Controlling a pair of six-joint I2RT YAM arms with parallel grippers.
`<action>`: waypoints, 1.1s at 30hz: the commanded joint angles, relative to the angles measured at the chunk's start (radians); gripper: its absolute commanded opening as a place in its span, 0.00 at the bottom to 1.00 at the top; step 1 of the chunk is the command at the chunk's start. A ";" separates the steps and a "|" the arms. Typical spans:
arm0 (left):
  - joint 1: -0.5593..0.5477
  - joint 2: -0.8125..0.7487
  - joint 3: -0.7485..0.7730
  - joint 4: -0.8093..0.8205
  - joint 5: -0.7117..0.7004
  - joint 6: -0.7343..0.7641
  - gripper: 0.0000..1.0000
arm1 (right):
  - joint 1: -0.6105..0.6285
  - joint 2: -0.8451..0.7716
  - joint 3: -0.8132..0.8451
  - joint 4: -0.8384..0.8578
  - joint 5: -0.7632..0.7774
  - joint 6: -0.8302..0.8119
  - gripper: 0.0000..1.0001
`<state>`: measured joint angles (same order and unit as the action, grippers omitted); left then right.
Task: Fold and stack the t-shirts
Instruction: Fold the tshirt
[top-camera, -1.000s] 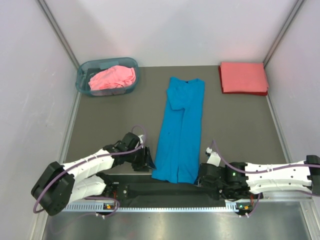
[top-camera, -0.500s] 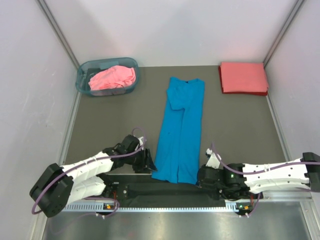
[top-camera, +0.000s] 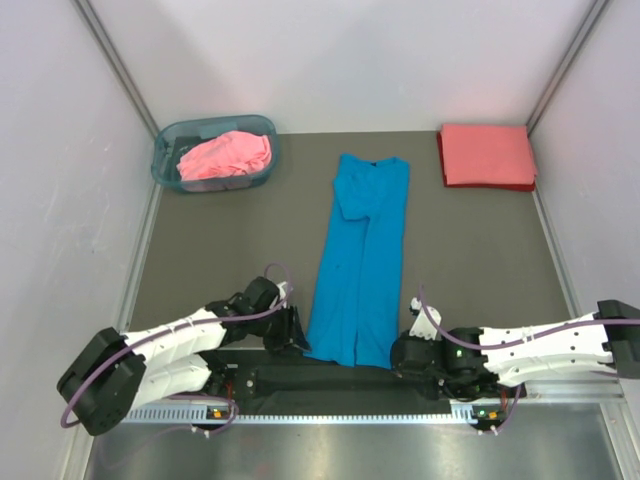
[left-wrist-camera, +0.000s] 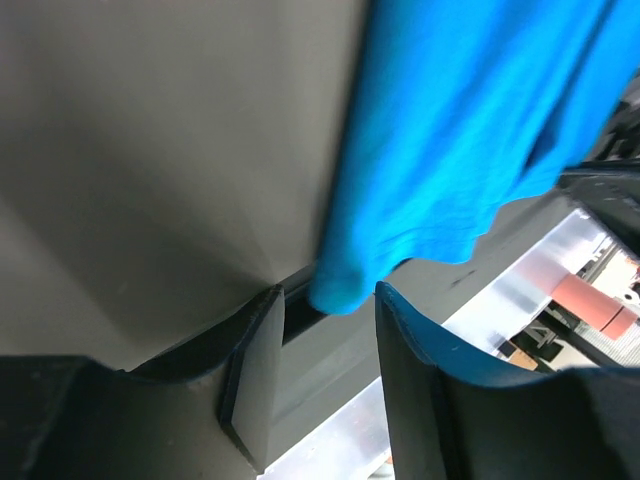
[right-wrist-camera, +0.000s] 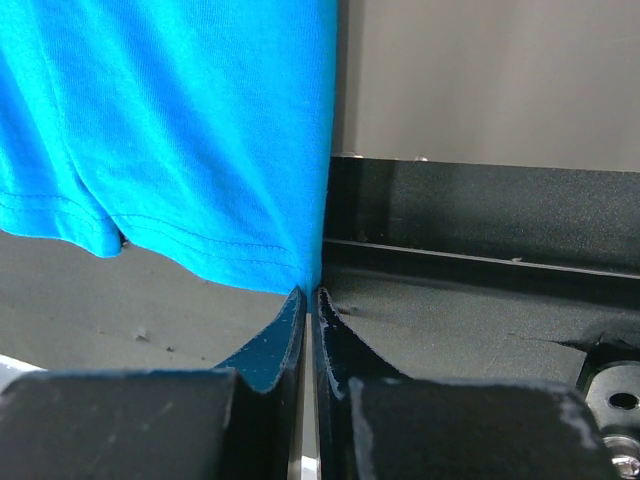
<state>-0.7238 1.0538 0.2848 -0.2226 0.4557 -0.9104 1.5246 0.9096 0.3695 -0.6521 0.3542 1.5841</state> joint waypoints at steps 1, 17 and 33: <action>-0.003 -0.008 -0.025 -0.009 -0.029 0.002 0.47 | 0.032 -0.008 0.016 -0.029 -0.038 0.027 0.00; -0.006 0.014 -0.027 0.120 0.001 -0.050 0.31 | 0.045 0.009 0.049 -0.044 -0.004 0.020 0.00; -0.006 -0.124 0.037 0.106 0.024 -0.220 0.00 | 0.054 -0.029 0.170 -0.175 0.072 -0.010 0.00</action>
<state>-0.7284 0.9520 0.2825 -0.1562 0.4820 -1.0721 1.5620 0.9062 0.4923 -0.7692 0.3878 1.5787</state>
